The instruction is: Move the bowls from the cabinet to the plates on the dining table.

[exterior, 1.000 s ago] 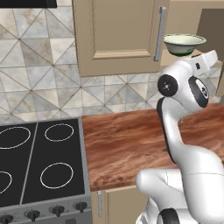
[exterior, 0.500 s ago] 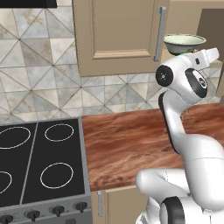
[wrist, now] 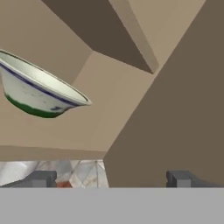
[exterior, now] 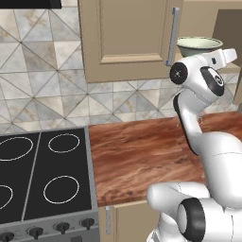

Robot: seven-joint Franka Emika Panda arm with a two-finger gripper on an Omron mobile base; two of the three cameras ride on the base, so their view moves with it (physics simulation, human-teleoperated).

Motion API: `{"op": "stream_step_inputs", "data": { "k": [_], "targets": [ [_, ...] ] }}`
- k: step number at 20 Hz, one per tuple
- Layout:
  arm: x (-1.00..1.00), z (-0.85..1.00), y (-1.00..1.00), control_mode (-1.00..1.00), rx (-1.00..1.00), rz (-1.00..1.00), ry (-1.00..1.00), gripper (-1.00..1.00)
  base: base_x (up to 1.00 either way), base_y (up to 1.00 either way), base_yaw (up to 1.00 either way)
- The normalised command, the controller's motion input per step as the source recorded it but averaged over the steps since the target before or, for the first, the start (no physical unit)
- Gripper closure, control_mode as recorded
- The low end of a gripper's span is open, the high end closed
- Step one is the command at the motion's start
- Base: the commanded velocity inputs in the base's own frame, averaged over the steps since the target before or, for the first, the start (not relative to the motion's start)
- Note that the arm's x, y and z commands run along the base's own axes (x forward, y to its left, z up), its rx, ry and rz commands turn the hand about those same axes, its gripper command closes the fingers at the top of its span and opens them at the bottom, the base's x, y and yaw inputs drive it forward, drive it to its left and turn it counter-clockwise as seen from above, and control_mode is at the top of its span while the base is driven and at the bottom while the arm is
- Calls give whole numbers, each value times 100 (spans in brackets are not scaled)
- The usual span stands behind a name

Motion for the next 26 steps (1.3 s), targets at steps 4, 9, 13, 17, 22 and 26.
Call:
{"op": "stream_step_inputs", "data": {
  "k": [4, 9, 13, 17, 22, 26],
  "targets": [
    [34, -7, -14, -100, 0, 0, 5, -100, 0, 0, 0],
    [36, -8, -13, -100, 0, 1, 4, -100, 0, 0, 0],
    [28, -6, -16, -100, 0, 1, 3, -100, 0, 0, 0],
    [33, -9, -16, -100, 0, 0, 6, -100, 0, 0, 0],
    [41, -10, -11, -100, 0, 0, 6, -100, 0, 0, 0],
    [41, -9, -13, -100, 1, 1, 7, -100, 0, 0, 0]
  ]
}}
